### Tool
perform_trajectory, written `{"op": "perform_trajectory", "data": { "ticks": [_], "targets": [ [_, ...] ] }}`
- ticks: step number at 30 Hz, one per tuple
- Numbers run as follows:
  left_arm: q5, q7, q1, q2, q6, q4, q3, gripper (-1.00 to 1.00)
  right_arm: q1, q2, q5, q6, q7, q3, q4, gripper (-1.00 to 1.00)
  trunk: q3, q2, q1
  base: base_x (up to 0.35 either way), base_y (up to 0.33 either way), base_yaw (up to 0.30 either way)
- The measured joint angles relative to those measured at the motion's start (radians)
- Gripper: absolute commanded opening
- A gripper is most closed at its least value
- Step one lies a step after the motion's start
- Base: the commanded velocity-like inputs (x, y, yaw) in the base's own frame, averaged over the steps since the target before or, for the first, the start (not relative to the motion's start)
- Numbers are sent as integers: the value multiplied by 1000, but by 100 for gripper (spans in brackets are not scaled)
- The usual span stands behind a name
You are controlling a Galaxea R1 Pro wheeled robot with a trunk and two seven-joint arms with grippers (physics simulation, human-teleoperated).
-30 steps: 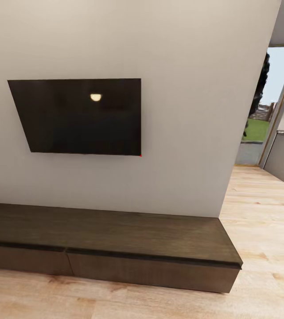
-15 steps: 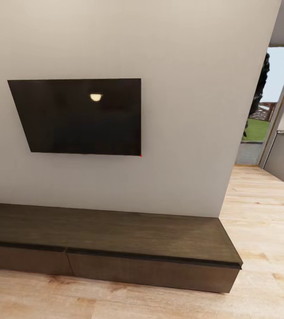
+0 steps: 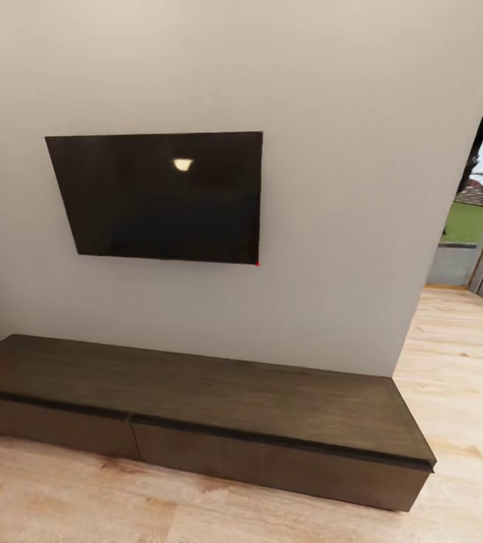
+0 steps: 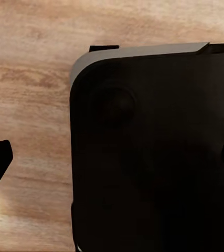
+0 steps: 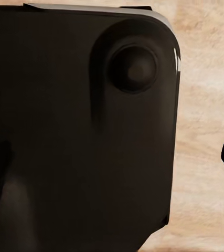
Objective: Place each of the two pumpkins and all three candles from the living room inside a cabinet in the living room (use any cabinet), then make sure every cabinet is closed, and position the cauldron so it is next to a table in the living room.
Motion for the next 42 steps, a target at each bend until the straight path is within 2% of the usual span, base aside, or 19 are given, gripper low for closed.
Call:
{"op": "perform_trajectory", "data": {
  "ticks": [11, 18, 26, 33, 42],
  "targets": [
    [-1, 0, 0, -1, -11, 0, -1, 100, 0, 16, 8, 0, 0, 4, 0, 100, -7, 0, 0, 193, 24, 260],
    [-2, 0, 0, -1, -14, 0, -1, 100, 0, 38, 13, 0, 0, 9, 0, 100, -10, 0, 0, 97, -56, 279],
    [-1, 0, 0, -1, -53, 0, -1, 100, 0, 44, 14, 0, 0, 10, -1, 100, -14, 0, 0, 9, -6, 284],
    [0, 0, 0, -1, -58, 0, -1, 100, 0, 54, 14, 0, 0, 12, -8, 100, -17, 0, 0, 1, -1, 284],
    [0, 0, 0, -1, -59, 0, 0, 100, 0, 52, 14, -1, 0, 12, -17, 100, -22, 0, 0, 0, 0, 283]
  ]
}}
